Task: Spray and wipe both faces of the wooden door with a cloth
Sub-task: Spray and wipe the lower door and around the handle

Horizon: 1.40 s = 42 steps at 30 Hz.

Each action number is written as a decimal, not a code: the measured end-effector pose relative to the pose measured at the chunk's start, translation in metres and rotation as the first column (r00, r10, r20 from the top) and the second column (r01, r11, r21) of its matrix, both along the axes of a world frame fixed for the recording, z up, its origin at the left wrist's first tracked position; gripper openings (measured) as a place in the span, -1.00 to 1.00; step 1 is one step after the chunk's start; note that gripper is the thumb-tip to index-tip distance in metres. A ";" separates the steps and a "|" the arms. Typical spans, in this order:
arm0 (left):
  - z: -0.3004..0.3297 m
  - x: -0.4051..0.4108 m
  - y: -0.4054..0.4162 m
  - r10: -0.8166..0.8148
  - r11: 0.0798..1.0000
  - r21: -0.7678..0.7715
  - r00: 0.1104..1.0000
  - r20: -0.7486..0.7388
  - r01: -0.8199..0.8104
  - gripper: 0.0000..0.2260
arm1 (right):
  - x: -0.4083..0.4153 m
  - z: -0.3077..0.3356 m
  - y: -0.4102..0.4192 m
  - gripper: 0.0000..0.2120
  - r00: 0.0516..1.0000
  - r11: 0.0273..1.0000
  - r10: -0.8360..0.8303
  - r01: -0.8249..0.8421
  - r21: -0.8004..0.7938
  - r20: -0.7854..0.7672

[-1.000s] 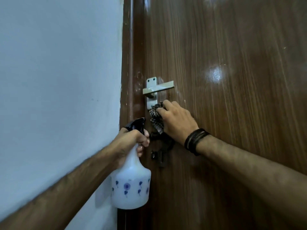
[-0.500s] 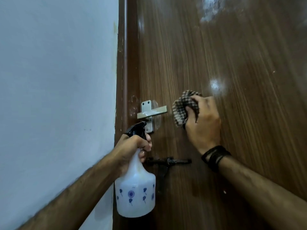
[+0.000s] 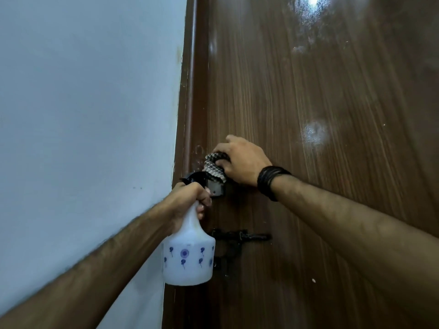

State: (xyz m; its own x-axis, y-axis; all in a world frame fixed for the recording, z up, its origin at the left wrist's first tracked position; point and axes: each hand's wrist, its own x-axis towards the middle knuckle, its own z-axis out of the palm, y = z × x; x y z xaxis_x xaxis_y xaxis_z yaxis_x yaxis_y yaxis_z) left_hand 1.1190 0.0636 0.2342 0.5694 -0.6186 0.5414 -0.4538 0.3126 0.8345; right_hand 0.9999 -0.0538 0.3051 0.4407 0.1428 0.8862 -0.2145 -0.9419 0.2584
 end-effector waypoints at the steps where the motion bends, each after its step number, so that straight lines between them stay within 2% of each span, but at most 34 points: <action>1: 0.001 0.001 0.003 0.013 1.000 0.005 1.000 -0.002 -0.012 -0.83 | 0.000 0.002 0.004 -0.75 0.998 0.999 -0.048 0.048 -0.012 -0.046; 5: 0.001 0.002 0.012 0.012 1.000 0.011 1.000 0.005 -0.012 -0.83 | -0.011 0.002 0.005 -0.81 0.985 0.991 -0.118 0.125 0.052 -0.124; 10: 0.007 -0.002 0.020 -0.021 0.998 0.057 0.999 0.030 0.020 -0.82 | -0.022 0.011 0.002 -0.82 0.992 0.973 -0.039 0.065 0.221 -0.120; 13: 0.005 -0.004 0.019 -0.066 0.995 0.076 0.998 0.019 0.065 -0.82 | -0.002 0.025 0.016 -0.86 0.972 0.979 -0.026 0.072 0.188 -0.235; 15: 0.011 -0.002 0.018 -0.109 0.992 0.062 0.994 -0.009 0.109 -0.77 | 0.014 0.040 0.023 -0.79 0.940 0.980 -0.041 0.105 0.172 -0.337; 17: 0.020 -0.001 0.019 -0.132 0.989 0.063 0.991 -0.026 0.133 -0.75 | 0.018 0.050 0.020 -0.70 0.914 0.964 -0.036 0.139 0.228 -0.404; 19: 0.034 -0.001 0.017 -0.139 0.985 0.098 0.989 -0.058 0.144 -0.73 | 0.018 0.057 0.008 -0.76 0.907 0.943 0.039 0.106 0.315 -0.420; 22: 0.044 -0.008 0.014 -0.059 0.988 0.136 0.996 -0.072 0.068 -0.75 | 0.021 0.056 -0.005 -0.89 0.895 0.910 0.151 0.041 0.413 -0.420; 28: 0.063 -0.016 0.018 0.074 0.971 0.238 0.975 -0.210 -0.022 -0.76 | 0.018 0.053 -0.016 -0.91 0.888 0.829 0.251 0.010 0.560 -0.386; 32: 0.089 -0.017 0.020 0.150 0.971 0.230 0.926 -0.347 -0.071 -0.75 | 0.041 0.059 -0.003 -0.85 0.942 0.754 0.326 -0.207 0.624 -0.081; 35: 0.114 -0.015 0.017 0.246 0.952 0.266 0.895 -0.372 -0.151 -0.77 | 0.063 0.079 0.007 -0.75 0.955 0.709 0.296 -0.230 0.667 0.014; 37: 0.119 -0.016 0.018 0.334 0.920 0.327 0.865 -0.374 -0.214 -0.75 | 0.066 0.076 0.011 -0.72 0.955 0.661 0.297 -0.195 0.725 -0.014; 40: 0.121 -0.024 0.024 0.411 0.861 0.459 0.832 -0.373 -0.220 -0.77 | 0.054 0.064 0.019 -0.73 0.926 0.657 0.301 -0.027 0.754 -0.229; 42: 0.124 -0.033 0.029 0.440 0.822 0.533 0.817 -0.372 -0.200 -0.79 | 0.051 0.067 0.019 -0.71 0.932 0.619 0.284 0.000 0.785 -0.224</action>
